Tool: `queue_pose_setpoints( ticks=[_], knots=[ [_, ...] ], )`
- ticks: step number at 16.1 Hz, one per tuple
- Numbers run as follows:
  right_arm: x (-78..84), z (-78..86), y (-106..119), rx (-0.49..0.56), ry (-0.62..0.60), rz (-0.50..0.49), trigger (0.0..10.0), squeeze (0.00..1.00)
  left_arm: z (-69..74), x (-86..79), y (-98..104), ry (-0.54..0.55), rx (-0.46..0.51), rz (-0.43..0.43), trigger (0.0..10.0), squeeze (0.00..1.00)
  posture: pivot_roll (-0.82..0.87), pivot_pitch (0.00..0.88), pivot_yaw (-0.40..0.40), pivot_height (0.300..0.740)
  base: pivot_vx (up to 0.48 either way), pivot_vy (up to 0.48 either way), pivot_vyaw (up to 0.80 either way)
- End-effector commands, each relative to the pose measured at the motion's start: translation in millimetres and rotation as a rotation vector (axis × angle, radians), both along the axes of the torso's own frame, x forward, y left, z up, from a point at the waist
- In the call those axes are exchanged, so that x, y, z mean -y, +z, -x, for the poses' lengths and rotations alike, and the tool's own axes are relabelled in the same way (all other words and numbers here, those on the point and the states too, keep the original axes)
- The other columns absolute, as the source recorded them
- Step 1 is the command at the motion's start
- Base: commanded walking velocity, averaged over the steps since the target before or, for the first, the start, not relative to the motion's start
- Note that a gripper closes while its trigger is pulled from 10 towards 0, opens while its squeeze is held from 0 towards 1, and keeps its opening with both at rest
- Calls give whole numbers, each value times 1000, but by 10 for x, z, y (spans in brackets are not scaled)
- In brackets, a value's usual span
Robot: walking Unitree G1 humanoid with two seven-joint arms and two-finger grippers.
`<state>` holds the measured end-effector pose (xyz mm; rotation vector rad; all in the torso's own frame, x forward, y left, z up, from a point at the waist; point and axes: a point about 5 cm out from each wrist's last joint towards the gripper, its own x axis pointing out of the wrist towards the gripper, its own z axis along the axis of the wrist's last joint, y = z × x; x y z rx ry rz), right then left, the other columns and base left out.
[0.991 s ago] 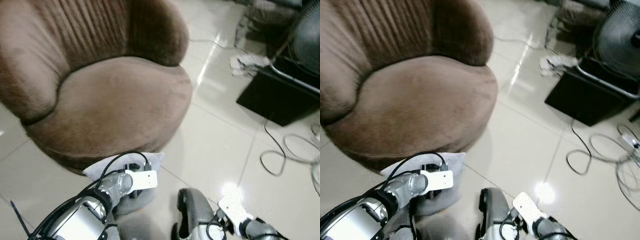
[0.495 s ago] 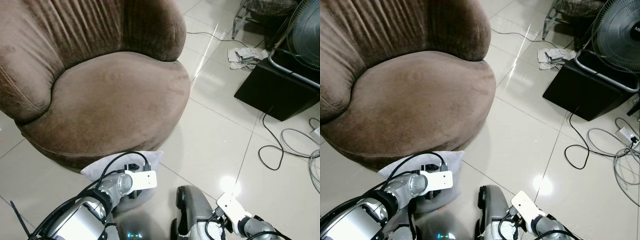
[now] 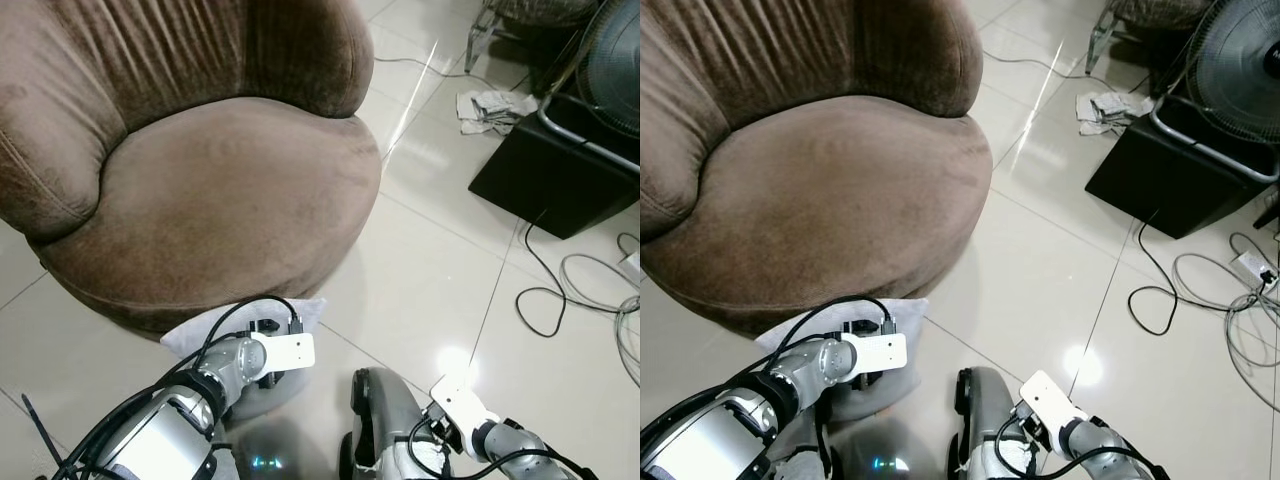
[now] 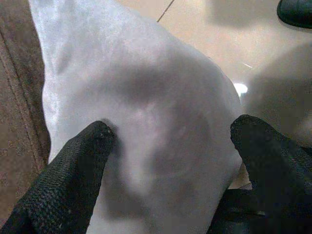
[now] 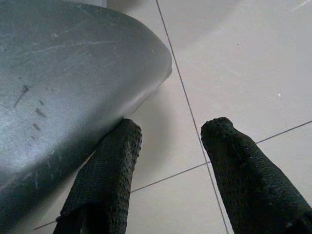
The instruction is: Move the pillow to the sofa from floor
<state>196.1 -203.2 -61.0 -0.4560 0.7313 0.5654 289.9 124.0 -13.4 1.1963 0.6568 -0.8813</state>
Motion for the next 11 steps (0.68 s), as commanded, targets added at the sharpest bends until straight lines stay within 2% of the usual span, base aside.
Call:
queue_pose_setpoints(
  ticks=[1,11],
  knots=[
    [55,65,-35,-42,-20,4,10000,0,7,56,-2,-14,-14,3,10000,0,-74,224,-167,598,0,0,0],
    [49,39,-25,-40,-20,2,10000,0,-14,49,17,-12,-13,2,10000,0,-78,226,-162,598,0,0,0]
  ],
)
